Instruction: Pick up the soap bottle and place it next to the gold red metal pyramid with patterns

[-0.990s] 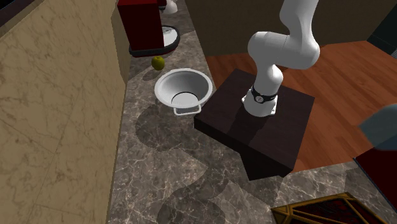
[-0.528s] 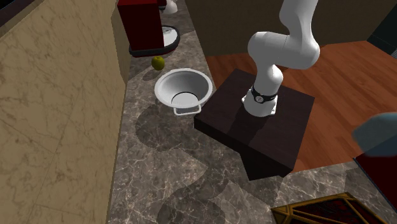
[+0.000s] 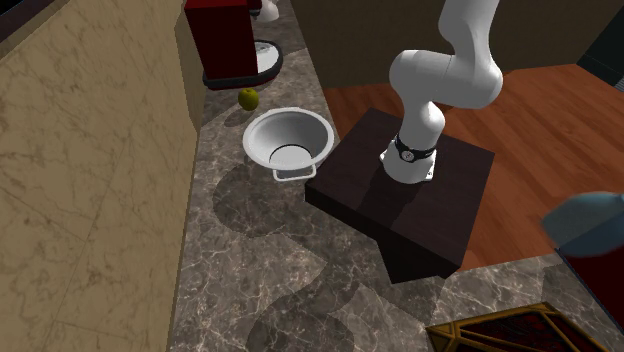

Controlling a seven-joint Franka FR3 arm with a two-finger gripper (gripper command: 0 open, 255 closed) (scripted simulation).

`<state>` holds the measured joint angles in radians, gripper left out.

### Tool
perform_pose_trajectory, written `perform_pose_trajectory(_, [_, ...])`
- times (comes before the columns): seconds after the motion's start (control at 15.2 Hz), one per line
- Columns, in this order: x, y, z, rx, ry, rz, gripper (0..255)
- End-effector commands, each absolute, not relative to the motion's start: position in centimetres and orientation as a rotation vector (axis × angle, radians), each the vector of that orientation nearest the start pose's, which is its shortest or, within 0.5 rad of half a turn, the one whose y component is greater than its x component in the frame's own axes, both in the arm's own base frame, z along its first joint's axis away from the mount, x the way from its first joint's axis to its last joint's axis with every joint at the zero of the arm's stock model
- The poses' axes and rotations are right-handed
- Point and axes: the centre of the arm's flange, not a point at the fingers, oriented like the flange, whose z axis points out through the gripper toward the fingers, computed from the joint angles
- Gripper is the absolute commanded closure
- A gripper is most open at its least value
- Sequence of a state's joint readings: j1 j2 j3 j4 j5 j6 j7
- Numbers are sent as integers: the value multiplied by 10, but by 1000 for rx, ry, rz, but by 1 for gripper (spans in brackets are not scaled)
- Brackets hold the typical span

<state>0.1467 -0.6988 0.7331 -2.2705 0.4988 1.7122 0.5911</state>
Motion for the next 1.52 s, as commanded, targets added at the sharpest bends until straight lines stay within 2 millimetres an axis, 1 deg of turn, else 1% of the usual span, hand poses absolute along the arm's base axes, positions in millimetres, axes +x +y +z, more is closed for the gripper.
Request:
perform_pose_trajectory(0.0, [182,368,523,-3090,-141,28,255])
perform_pose_trajectory(1.45, [182,368,407,-3090,-141,28,255])
